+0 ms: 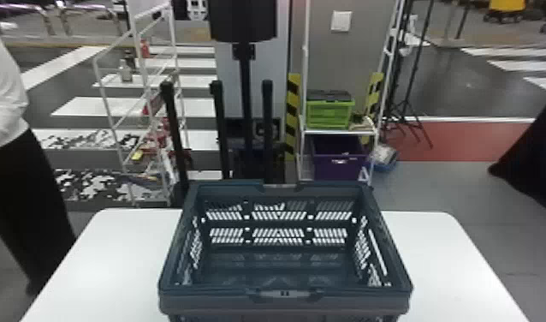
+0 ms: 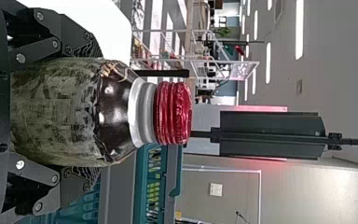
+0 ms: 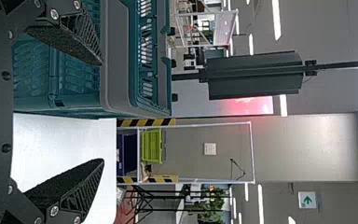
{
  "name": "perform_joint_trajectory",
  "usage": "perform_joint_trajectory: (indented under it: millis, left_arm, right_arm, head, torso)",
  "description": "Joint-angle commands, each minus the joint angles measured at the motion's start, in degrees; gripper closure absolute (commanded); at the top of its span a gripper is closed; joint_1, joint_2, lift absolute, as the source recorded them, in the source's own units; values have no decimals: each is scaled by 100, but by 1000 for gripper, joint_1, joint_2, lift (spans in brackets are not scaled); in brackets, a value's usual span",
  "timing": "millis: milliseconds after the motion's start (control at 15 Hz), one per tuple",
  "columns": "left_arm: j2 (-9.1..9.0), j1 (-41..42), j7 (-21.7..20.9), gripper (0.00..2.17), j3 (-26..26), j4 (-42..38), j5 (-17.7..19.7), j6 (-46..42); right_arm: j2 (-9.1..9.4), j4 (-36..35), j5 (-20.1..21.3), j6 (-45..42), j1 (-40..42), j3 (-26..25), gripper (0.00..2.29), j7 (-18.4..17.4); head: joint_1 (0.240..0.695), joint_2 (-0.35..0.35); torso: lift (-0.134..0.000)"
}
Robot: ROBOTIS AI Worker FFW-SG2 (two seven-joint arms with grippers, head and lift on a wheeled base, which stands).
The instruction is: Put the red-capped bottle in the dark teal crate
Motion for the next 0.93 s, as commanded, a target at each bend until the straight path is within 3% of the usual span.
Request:
perform_joint_trajectory:
  millis: [0,533,733,867]
  left_arm:
    - [-2,-5,0,2148,5,0,0,0]
    - [-2,4,0,2148,-4,-79,-9,18]
    - [16,21,0,2148,137,-589,-35,352]
    - [33,-110,-44,2145,313,-1213,-97,1055]
  right_arm:
    - [7,0,4,0,-7,0,151,0]
    - [-2,26,-31,0,-34,-9,151,0]
    - [-11,26,-40,0,-34,-9,151,0]
    - [-20,26,-40,0,-34,-9,151,0]
  head:
    - [499,0]
    - [499,0]
    - [499,0]
    - [499,0]
  torso:
    - [0]
    - [0]
    - [0]
    - [0]
